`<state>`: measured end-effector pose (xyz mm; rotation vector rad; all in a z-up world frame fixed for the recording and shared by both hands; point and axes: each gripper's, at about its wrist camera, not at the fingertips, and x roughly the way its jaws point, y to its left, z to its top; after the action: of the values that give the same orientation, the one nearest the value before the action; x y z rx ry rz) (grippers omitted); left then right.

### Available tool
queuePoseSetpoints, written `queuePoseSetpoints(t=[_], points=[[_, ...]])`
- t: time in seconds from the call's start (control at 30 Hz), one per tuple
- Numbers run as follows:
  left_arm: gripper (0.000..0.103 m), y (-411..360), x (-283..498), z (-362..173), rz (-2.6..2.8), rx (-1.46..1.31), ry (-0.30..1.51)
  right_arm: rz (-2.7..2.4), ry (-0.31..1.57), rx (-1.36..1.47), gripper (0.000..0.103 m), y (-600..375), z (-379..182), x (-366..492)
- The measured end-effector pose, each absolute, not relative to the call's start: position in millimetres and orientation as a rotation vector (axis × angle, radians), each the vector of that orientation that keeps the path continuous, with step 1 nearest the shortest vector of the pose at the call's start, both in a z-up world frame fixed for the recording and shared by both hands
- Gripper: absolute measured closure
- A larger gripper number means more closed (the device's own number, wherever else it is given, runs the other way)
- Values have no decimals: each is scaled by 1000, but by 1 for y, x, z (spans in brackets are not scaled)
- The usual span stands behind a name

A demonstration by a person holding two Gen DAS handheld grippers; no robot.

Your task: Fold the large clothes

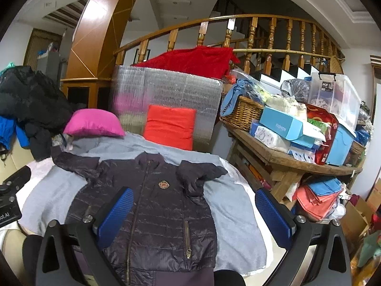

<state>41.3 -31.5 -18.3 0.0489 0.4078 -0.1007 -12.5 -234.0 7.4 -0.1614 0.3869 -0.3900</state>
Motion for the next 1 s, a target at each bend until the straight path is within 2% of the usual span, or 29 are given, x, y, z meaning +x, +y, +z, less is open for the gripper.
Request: queuePoseSetpoints(t=[0.37, 0.6, 0.73, 0.83, 1.0], points=[[0, -49, 95, -44, -81, 85, 500, -402, 470, -173, 0, -253, -16, 35], [0, -72, 168, -83, -40, 94, 597, -415, 545, -173, 0, -278, -42, 92], [0, -90, 240, -129, -31, 79, 702, -382, 608, -125, 0, -307, -68, 137], [0, -100, 303, -185, -20, 45, 837, -265, 633, 20, 0, -352, -93, 173], [0, -110, 366, -255, 70, 62, 954, -123, 640, 337, 0, -465, -146, 238]])
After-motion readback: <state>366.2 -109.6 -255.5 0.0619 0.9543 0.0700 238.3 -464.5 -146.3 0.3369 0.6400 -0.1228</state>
